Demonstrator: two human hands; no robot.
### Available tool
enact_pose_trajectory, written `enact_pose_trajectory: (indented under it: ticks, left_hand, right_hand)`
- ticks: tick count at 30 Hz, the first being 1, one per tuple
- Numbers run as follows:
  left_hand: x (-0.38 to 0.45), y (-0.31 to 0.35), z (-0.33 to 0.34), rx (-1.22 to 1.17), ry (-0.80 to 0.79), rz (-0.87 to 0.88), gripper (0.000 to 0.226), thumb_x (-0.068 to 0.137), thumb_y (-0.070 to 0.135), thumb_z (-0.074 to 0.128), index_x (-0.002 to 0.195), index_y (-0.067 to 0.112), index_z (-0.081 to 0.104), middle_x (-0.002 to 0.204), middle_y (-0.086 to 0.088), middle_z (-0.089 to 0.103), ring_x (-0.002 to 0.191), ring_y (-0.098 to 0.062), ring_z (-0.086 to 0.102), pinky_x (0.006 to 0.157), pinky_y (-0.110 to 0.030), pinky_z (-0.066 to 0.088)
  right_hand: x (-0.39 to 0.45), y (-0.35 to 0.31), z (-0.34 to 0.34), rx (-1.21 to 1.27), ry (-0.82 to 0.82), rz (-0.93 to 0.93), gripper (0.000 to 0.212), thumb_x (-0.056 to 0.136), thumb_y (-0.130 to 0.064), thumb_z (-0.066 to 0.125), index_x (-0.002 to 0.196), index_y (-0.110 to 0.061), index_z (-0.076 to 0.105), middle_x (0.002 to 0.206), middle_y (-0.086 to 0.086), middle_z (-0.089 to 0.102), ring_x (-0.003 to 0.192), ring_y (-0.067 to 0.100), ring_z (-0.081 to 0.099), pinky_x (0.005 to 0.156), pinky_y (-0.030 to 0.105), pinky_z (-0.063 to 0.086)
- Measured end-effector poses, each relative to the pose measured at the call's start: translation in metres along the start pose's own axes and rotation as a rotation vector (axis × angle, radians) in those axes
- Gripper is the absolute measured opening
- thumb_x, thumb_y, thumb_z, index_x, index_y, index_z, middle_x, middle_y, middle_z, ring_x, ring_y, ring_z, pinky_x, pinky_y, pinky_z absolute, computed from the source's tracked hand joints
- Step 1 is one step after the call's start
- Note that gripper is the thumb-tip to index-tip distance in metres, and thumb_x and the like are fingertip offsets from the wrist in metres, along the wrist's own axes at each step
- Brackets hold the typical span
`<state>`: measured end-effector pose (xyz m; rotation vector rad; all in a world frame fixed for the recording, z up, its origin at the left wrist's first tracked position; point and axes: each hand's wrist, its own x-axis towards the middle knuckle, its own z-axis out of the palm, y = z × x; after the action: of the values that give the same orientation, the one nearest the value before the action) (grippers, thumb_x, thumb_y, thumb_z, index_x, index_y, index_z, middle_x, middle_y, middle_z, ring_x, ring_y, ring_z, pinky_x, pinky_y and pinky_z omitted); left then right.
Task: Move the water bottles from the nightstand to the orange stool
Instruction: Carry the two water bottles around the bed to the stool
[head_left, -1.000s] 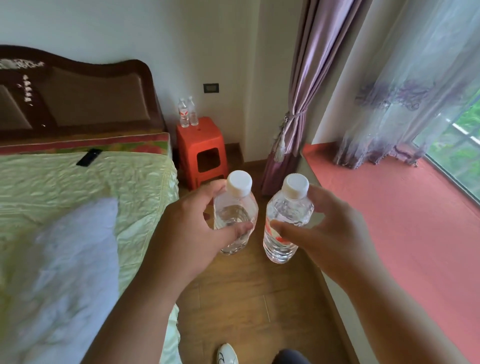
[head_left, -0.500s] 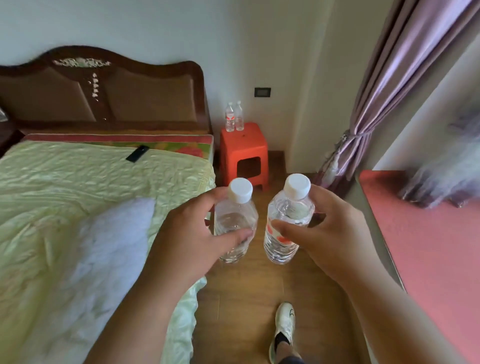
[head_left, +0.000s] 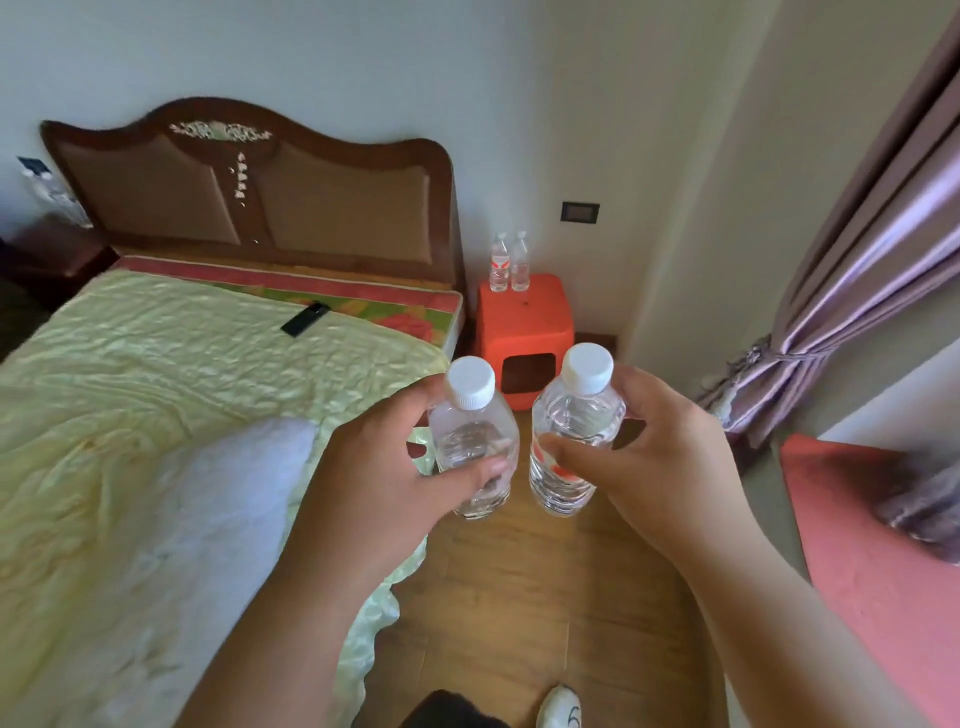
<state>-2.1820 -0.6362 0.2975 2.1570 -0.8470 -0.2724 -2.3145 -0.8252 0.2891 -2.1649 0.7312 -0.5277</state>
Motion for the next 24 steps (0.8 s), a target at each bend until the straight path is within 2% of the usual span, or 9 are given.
enact_pose_trajectory:
  ticks: [6,11,13,14,16,18,21,24]
  left_hand:
    - [0.053,-0.002,0.022,0.014,-0.048,-0.040,0.065,0.064,0.063,0.080,0.123,0.056,0.053,0.114,0.033,0.062,0.100,0.009,0.060,0.083,-0.030,0.056]
    - [0.121,-0.015,0.034,-0.006,-0.105,-0.012,0.066,0.064,0.062,0.080,0.124,0.054,0.054,0.109,0.034,0.063,0.098,0.007,0.061,0.081,-0.031,0.056]
    - [0.157,-0.022,0.036,-0.013,-0.125,0.017,0.066,0.064,0.062,0.081,0.123,0.053,0.054,0.108,0.034,0.062,0.098,0.008,0.060,0.081,-0.030,0.056]
    - [0.176,-0.025,0.037,-0.020,-0.133,0.031,0.064,0.063,0.062,0.081,0.121,0.053,0.055,0.107,0.035,0.062,0.098,0.010,0.059,0.081,-0.029,0.056]
    - [0.213,-0.028,0.036,-0.038,-0.140,0.048,0.060,0.062,0.062,0.082,0.115,0.058,0.055,0.107,0.037,0.061,0.098,0.012,0.058,0.081,-0.025,0.054]
    - [0.249,-0.029,0.034,-0.047,-0.142,0.077,0.057,0.062,0.061,0.083,0.111,0.061,0.054,0.107,0.040,0.059,0.096,0.013,0.058,0.080,-0.022,0.053]
    - [0.300,-0.026,0.028,-0.032,-0.158,0.129,0.060,0.062,0.063,0.082,0.113,0.061,0.052,0.106,0.039,0.059,0.093,0.010,0.060,0.076,-0.022,0.052]
    - [0.339,-0.027,0.026,0.013,-0.177,0.165,0.065,0.063,0.064,0.081,0.121,0.053,0.053,0.109,0.029,0.064,0.095,0.005,0.061,0.077,-0.024,0.052]
  right_hand:
    - [0.052,0.022,-0.001,-0.011,-0.039,0.009,0.063,0.066,-0.048,0.087,0.124,-0.040,0.064,0.098,-0.030,0.069,0.093,-0.021,0.056,0.071,-0.002,0.038]
    - [0.108,0.036,0.009,-0.030,-0.021,0.068,0.062,0.065,-0.045,0.088,0.123,-0.040,0.065,0.095,-0.032,0.067,0.091,-0.022,0.055,0.069,-0.004,0.036]
    - [0.133,0.040,0.014,-0.039,0.001,0.094,0.063,0.065,-0.046,0.088,0.123,-0.042,0.063,0.094,-0.032,0.067,0.088,-0.020,0.057,0.068,-0.002,0.041]
    - [0.147,0.040,0.015,-0.038,0.014,0.109,0.063,0.065,-0.047,0.088,0.123,-0.044,0.062,0.092,-0.032,0.067,0.083,-0.014,0.062,0.067,0.004,0.047]
    - [0.175,0.037,0.016,-0.028,0.040,0.156,0.061,0.065,-0.047,0.087,0.119,-0.050,0.061,0.095,-0.036,0.064,0.065,-0.001,0.067,0.064,0.028,0.059]
    - [0.203,0.032,0.017,-0.033,0.063,0.185,0.057,0.065,-0.046,0.087,0.116,-0.052,0.061,0.099,-0.041,0.061,0.058,0.002,0.067,0.062,0.037,0.060]
    - [0.240,0.026,0.022,-0.062,0.134,0.188,0.051,0.065,-0.049,0.086,0.110,-0.051,0.061,0.095,-0.040,0.062,0.068,-0.002,0.067,0.065,0.031,0.058]
    - [0.271,0.024,0.028,-0.097,0.150,0.177,0.055,0.065,-0.054,0.084,0.113,-0.052,0.059,0.083,-0.039,0.062,0.076,-0.007,0.064,0.065,0.023,0.055]
